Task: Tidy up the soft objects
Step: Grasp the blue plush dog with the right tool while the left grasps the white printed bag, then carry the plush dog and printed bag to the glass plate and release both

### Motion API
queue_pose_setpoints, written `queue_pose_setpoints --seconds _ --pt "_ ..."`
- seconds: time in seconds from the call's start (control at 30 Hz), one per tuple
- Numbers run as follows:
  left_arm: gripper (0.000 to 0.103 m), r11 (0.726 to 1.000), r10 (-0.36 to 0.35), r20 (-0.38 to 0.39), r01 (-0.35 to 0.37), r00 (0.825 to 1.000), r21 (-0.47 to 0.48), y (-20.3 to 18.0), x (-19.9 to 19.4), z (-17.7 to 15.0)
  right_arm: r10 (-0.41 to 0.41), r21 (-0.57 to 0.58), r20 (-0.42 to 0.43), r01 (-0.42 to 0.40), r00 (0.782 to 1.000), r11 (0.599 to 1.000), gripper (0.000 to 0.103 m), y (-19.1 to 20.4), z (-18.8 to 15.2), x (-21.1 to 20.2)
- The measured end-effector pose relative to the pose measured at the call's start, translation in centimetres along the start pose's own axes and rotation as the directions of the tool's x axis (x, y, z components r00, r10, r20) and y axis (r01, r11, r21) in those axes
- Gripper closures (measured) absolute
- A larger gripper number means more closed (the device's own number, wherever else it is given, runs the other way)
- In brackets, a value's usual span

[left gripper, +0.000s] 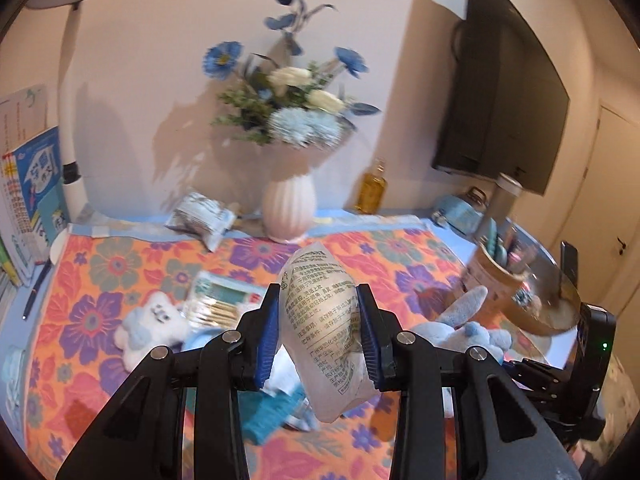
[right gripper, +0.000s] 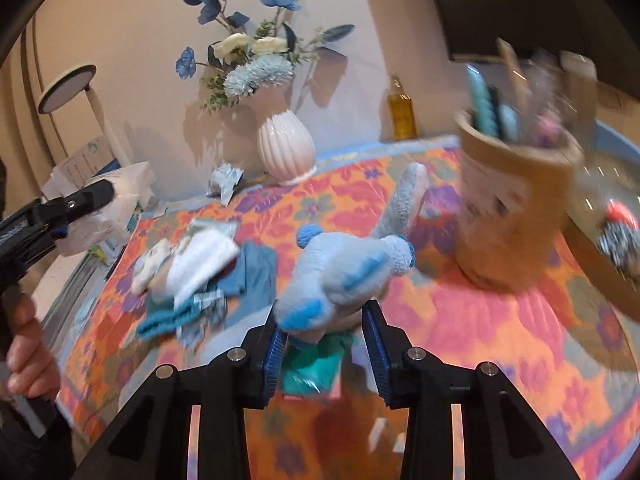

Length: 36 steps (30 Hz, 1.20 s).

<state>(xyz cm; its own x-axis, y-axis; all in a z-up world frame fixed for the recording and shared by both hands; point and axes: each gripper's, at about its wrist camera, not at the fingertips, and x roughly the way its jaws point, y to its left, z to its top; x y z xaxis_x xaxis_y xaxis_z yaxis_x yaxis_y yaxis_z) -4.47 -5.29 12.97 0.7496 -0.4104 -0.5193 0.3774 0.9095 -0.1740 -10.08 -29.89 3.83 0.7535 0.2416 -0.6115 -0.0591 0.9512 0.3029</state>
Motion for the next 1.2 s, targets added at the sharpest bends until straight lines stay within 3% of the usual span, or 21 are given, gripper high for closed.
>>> queue_pose_setpoints --seconds 0.07,0.13,0.27,0.4,0.53,0.63,0.67,0.73,0.8,0.93,1.2 --pt "0.07 1.0 -0.011 -0.004 0.011 1.0 0.009 -0.7 -0.1 -0.7 -0.035 -0.004 -0.063 0.035 0.997 0.999 0.037 -1.2 -1.4 -0.5" --pt "0.07 1.0 -0.025 -0.015 0.025 1.0 0.015 -1.4 0.0 -1.2 -0.051 -0.027 -0.084 0.049 0.995 0.998 0.024 -1.9 -2.5 -1.3" --pt "0.07 0.999 -0.032 -0.028 0.033 0.999 0.037 -2.3 0.0 -1.9 -0.097 -0.101 -0.07 0.09 0.993 0.991 0.011 -2.6 -3.3 -3.5" --pt "0.069 0.998 -0.036 -0.029 0.038 0.999 0.046 -2.7 -0.1 -2.0 -0.113 -0.177 -0.052 0.102 0.992 0.979 0.0 -2.2 -1.4 -3.5" --pt "0.069 0.998 -0.031 -0.034 0.033 0.999 0.048 -2.6 -0.1 -2.0 -0.081 -0.204 -0.142 0.051 0.987 0.978 0.0 -1.5 0.7 0.8" --pt "0.069 0.999 -0.021 -0.046 0.023 0.999 0.044 -2.2 0.2 -2.1 -0.024 -0.114 -0.213 0.0 0.977 0.993 0.001 -1.8 1.5 3.9" --pt "0.069 0.999 -0.017 -0.055 0.019 0.998 0.038 -2.0 0.4 -2.1 -0.023 -0.094 -0.237 0.001 0.971 0.996 0.007 -1.9 1.6 4.7" --pt "0.069 0.999 -0.015 -0.064 0.017 0.998 0.033 -1.8 0.7 -2.3 -0.107 -0.111 -0.231 0.083 0.967 0.99 0.019 -1.6 1.5 5.7" --pt "0.069 0.999 -0.02 -0.069 0.023 0.997 0.034 -1.9 0.9 -2.4 -0.118 -0.148 -0.191 0.091 0.974 0.985 0.024 -1.1 1.3 5.0" --pt "0.069 0.997 -0.052 -0.071 0.055 0.996 0.046 -3.1 1.2 -2.4 -0.1 -0.097 -0.138 0.087 0.985 0.992 0.025 -2.2 0.8 2.2" --pt "0.069 0.968 -0.19 -0.1 0.203 0.977 0.148 -10.8 1.2 -3.0 -0.15 0.035 -0.097 0.154 0.984 0.987 0.025 -6.4 0.7 -5.0"
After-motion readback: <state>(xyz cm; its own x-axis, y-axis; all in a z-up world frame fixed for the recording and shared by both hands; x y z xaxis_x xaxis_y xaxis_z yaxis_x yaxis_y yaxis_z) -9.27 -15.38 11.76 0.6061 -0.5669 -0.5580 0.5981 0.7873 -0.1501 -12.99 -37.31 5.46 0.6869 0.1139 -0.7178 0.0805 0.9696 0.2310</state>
